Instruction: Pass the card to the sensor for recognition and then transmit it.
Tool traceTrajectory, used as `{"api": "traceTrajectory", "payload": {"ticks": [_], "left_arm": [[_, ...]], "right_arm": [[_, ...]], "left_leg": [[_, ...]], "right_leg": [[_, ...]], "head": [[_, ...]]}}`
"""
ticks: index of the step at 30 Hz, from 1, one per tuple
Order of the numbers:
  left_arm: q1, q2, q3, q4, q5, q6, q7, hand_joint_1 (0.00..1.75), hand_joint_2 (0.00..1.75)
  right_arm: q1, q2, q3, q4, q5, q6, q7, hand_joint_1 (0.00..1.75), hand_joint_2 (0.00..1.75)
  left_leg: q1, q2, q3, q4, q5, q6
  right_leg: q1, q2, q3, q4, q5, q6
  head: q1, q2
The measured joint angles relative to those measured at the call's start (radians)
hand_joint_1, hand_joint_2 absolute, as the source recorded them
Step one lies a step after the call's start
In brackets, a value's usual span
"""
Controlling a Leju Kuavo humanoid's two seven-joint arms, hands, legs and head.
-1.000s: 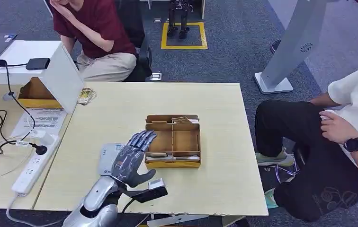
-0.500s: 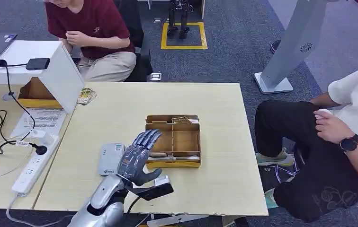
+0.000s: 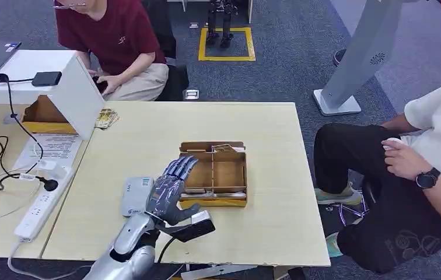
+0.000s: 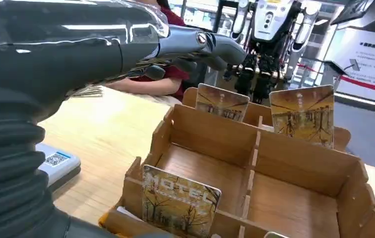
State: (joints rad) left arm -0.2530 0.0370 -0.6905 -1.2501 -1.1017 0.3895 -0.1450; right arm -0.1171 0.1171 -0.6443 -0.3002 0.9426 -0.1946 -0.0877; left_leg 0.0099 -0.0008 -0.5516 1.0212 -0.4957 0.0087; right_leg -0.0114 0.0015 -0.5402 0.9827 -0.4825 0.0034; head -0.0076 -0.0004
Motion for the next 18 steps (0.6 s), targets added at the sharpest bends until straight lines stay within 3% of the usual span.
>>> {"api": "traceTrajectory", "payload": {"ticks": [18], "left_arm": [[-0.014, -0.006, 0.001, 0.068, -0.069, 0.052, 0.029, 0.00, 1.75]], "right_arm": [[-0.001, 0.002, 0.007, -0.006, -0.011, 0.002, 0.003, 0.00, 1.75]], "left_leg": [[0.000, 0.000, 0.000, 0.000, 0.000, 0.000]], "right_leg": [[0.000, 0.000, 0.000, 0.000, 0.000, 0.000]], "head": [[0.000, 0.000]]}}
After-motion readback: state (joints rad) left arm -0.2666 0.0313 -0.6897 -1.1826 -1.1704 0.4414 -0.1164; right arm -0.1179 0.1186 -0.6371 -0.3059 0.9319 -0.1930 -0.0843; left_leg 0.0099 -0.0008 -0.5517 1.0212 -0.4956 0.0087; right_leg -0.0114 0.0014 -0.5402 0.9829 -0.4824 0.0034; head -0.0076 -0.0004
